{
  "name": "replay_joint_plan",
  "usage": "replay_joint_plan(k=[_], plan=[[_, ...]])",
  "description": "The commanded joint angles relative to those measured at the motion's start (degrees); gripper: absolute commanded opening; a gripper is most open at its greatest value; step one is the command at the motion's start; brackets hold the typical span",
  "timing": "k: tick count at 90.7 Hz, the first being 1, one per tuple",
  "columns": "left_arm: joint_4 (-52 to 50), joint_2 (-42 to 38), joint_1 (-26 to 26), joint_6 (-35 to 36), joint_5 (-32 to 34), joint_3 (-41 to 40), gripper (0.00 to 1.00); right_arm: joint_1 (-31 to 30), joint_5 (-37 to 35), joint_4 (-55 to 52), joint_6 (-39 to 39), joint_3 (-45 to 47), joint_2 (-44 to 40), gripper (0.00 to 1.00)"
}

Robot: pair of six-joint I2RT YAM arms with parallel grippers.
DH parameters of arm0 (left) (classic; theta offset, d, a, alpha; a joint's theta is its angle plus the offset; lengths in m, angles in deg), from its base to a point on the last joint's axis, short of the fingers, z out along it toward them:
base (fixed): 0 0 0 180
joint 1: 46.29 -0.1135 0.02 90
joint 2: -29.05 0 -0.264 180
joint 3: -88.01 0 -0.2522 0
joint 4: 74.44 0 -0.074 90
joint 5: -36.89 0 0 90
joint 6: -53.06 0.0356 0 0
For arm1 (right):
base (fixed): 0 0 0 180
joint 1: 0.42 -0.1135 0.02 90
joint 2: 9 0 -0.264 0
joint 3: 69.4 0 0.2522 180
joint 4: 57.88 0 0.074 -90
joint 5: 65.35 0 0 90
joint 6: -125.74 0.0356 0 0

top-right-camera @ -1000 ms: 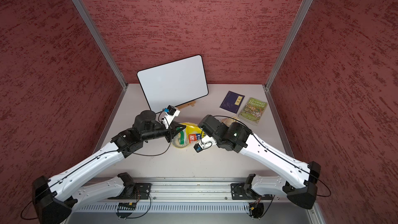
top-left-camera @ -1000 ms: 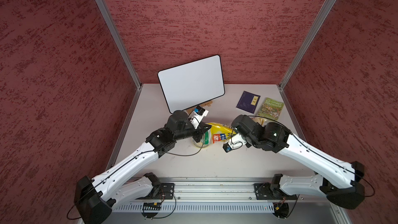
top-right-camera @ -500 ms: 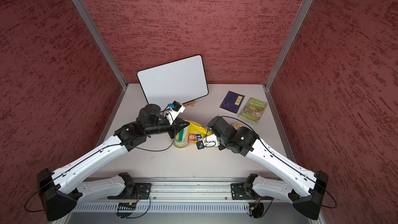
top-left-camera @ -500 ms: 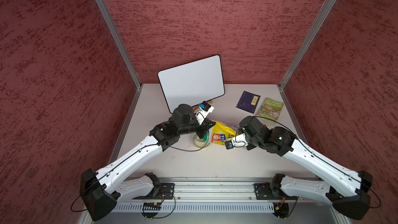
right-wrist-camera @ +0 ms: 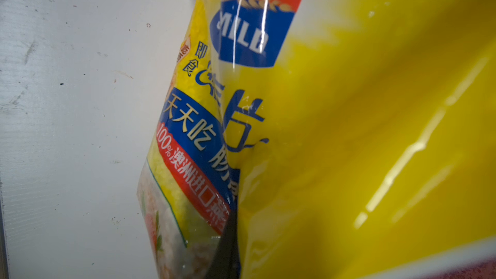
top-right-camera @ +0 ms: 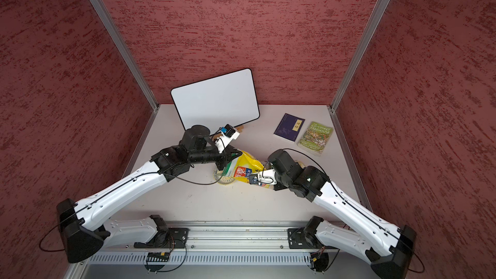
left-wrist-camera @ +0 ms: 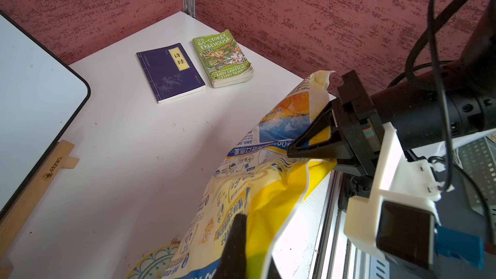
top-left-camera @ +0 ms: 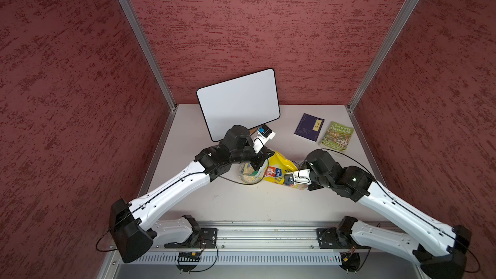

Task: Pour the oats into the breakfast bowl
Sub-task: Pour the oats into the bowl.

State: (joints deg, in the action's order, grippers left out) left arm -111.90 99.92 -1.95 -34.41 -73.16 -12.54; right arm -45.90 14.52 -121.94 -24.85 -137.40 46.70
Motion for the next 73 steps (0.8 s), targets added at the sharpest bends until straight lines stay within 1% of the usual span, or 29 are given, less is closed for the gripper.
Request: replay_joint_plan(k=[1, 19, 32, 42, 49, 55, 65, 67, 71, 73], plan=[[4.5, -0.8, -0.1, 0.9, 0.6, 4.2, 0.00, 2.1, -1.7, -0.3, 2.2, 0.4, -1.2, 0.06], [5.1, 0.4, 0.8, 1.2, 0.3, 4.4, 0.00, 3.2, 1.8, -0.5, 3.8, 1.0, -0.8, 0.13], [5.8, 0.8, 1.4, 1.7, 0.0, 4.5, 0.00, 4.2, 4.7, -1.0, 4.9, 1.3, -0.5, 0.24], [6.1, 0.9, 1.7, 2.2, -0.3, 4.8, 0.00, 5.7, 6.5, -1.8, 5.2, 1.0, -0.2, 0.29], [6.4, 1.1, 1.7, 2.4, -0.4, 4.8, 0.00, 6.8, 8.0, -2.1, 5.2, 0.6, -0.1, 0.34], [6.5, 1.3, 1.8, 2.8, -0.5, 4.9, 0.00, 7.4, 8.9, -2.1, 5.1, 0.0, -0.2, 0.45], [6.2, 1.3, 1.8, 3.5, -0.6, 5.1, 0.00, 9.5, 10.4, -2.0, 5.2, -1.1, -0.7, 0.68], [6.2, 1.3, 1.7, 3.6, -0.6, 5.0, 0.00, 9.9, 10.9, -2.0, 5.1, -1.4, -0.9, 0.74], [6.4, 1.2, 1.8, 3.8, -0.6, 4.9, 0.00, 11.3, 11.6, -2.1, 4.7, -1.7, -0.9, 0.90], [6.5, 1.2, 1.7, 3.9, -0.6, 4.7, 0.00, 11.7, 11.9, -2.2, 4.5, -1.9, -0.9, 0.94]])
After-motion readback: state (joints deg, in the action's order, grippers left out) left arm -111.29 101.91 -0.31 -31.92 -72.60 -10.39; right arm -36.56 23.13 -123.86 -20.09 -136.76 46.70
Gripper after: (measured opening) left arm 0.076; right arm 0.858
